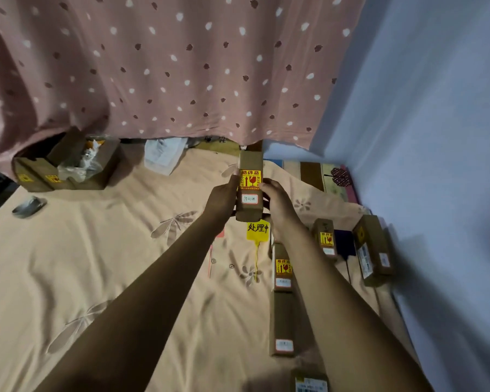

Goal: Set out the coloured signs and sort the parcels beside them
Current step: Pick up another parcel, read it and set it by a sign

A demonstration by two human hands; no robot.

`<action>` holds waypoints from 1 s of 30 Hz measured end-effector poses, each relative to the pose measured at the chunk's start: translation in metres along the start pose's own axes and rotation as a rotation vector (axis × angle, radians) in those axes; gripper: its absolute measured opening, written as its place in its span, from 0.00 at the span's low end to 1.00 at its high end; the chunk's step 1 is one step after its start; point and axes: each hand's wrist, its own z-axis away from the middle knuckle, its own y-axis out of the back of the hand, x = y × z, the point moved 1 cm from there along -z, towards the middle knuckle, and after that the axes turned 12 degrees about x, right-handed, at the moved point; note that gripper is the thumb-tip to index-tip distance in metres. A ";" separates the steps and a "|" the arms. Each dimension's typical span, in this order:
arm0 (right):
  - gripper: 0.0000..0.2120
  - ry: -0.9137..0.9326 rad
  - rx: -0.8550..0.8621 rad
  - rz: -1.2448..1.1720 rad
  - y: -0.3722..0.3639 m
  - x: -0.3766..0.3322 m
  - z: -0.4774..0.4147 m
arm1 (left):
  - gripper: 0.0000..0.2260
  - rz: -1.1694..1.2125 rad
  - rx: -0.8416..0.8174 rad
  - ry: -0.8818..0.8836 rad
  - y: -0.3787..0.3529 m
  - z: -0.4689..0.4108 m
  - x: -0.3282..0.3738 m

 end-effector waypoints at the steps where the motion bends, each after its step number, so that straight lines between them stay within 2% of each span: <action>1: 0.08 -0.022 0.003 0.024 -0.005 0.006 -0.012 | 0.28 -0.052 0.002 0.000 -0.003 -0.014 -0.008; 8: 0.08 -0.180 -0.015 0.214 -0.030 0.072 -0.101 | 0.33 -0.275 0.036 0.101 -0.022 -0.097 -0.077; 13: 0.07 -0.211 -0.036 0.345 -0.044 0.127 -0.150 | 0.32 -0.224 0.063 0.240 -0.032 -0.149 -0.151; 14: 0.07 -0.206 -0.031 0.373 -0.047 0.138 -0.156 | 0.31 -0.256 0.083 0.249 -0.034 -0.154 -0.161; 16: 0.08 -0.212 -0.026 0.419 -0.052 0.155 -0.161 | 0.23 -0.288 0.115 0.301 -0.039 -0.157 -0.177; 18: 0.09 -0.249 -0.009 0.426 -0.054 0.171 -0.164 | 0.19 -0.397 0.119 0.256 -0.043 -0.154 -0.193; 23: 0.08 -0.299 0.049 0.360 -0.055 0.194 -0.170 | 0.27 -0.370 0.112 0.233 -0.048 -0.146 -0.209; 25: 0.12 -0.315 0.054 0.378 -0.055 0.194 -0.166 | 0.27 -0.384 0.091 0.216 -0.047 -0.141 -0.205; 28: 0.27 -0.338 0.077 0.464 -0.053 0.180 -0.155 | 0.23 -0.407 0.051 0.200 -0.042 -0.132 -0.190; 30: 0.30 -0.302 0.079 0.506 -0.048 0.164 -0.147 | 0.22 -0.407 0.044 0.164 -0.039 -0.123 -0.172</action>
